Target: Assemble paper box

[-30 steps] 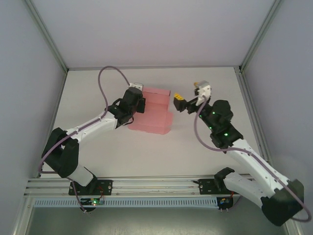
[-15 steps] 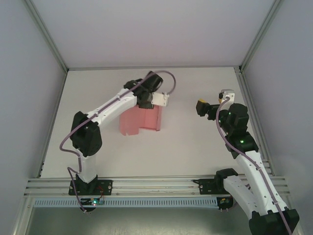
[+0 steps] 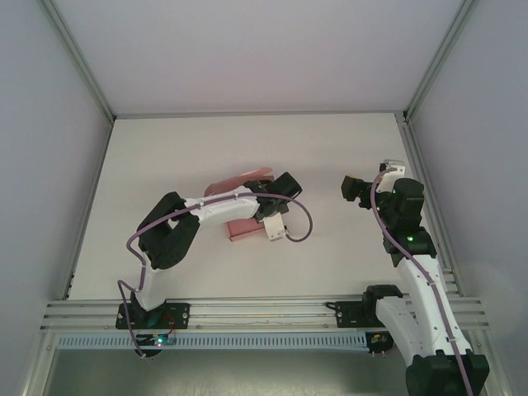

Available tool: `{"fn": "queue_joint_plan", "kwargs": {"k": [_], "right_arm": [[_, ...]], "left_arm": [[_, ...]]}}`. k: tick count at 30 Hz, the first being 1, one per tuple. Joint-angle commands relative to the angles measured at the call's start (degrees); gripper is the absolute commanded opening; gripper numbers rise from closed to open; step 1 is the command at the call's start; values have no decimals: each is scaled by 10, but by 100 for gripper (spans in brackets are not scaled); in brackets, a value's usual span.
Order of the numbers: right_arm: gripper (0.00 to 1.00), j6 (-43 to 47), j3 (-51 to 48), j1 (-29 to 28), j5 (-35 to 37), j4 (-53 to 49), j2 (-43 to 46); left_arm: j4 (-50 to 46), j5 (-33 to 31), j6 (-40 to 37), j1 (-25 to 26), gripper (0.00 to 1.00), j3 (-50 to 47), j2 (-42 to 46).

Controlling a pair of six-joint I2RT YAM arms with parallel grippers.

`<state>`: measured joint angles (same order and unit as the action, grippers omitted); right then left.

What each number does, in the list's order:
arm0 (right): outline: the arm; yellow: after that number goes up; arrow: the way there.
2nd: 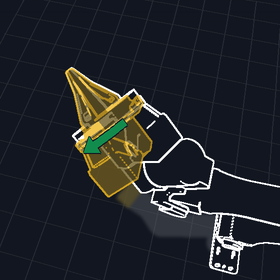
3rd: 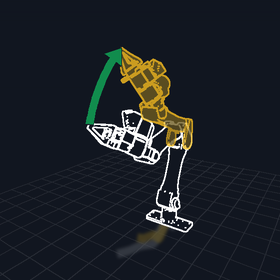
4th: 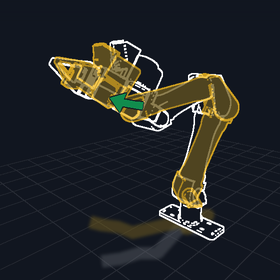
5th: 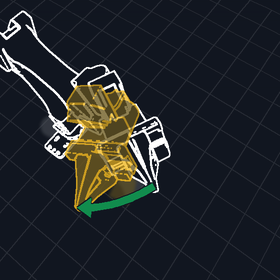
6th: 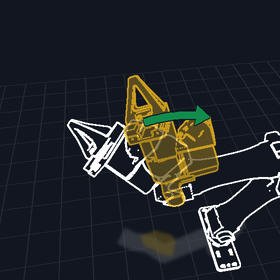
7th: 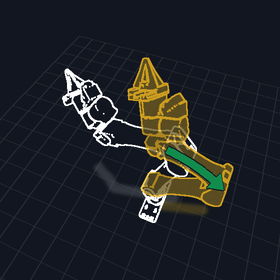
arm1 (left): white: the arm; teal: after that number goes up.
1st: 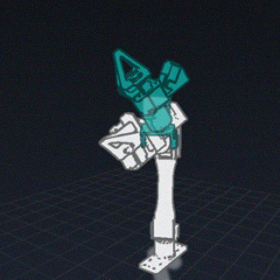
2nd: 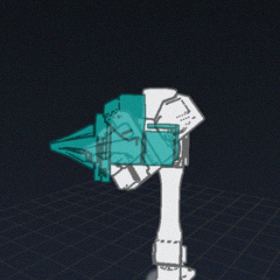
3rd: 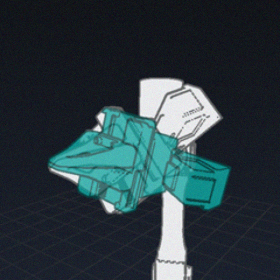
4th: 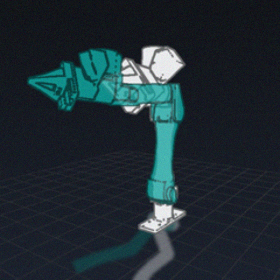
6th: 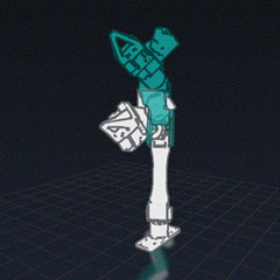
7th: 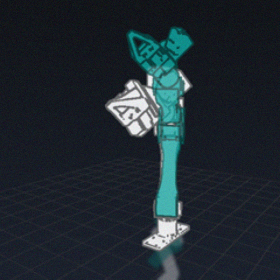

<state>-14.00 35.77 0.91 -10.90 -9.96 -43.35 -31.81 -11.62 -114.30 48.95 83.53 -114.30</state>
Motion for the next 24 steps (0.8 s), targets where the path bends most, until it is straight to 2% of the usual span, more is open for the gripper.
{"fn": "queue_joint_plan", "kwargs": {"k": [1,2,4,5,9,12,14,15,16,18,20,21,24], "right_arm": [[98,-19,-10,14,-41,23,-12],[98,-21,-10,15,-43,25,-16],[98,-24,-11,18,-45,32,-24],[98,-25,-12,18,-47,38,-27],[98,-25,-15,21,-53,41,-33],[98,-7,-11,21,-75,41,-34],[98,1,-5,21,-93,40,-38],[98,3,-3,21,-97,40,-39],[98,7,0,21,-100,40,-43],[98,10,3,21,-107,45,-50],[98,13,8,18,-121,58,-61],[98,18,10,14,-130,63,-68],[98,42,26,-12,-130,61,-99]], "left_arm": [[-30,54,-108,15,22,11,4],[-31,58,-108,17,30,11,5],[-23,57,-107,19,39,11,6],[-17,54,-106,19,46,12,6],[-2,56,-67,23,53,13,15],[14,103,-20,28,64,2,48],[22,148,55,36,72,2,80],[16,172,98,38,96,7,96],[11,202,148,39,100,10,115],[20,235,242,38,100,4,151],[66,235,350,38,100,-20,186],[82,220,391,37,100,-34,200],[183,98,543,32,100,-79,238]]}}
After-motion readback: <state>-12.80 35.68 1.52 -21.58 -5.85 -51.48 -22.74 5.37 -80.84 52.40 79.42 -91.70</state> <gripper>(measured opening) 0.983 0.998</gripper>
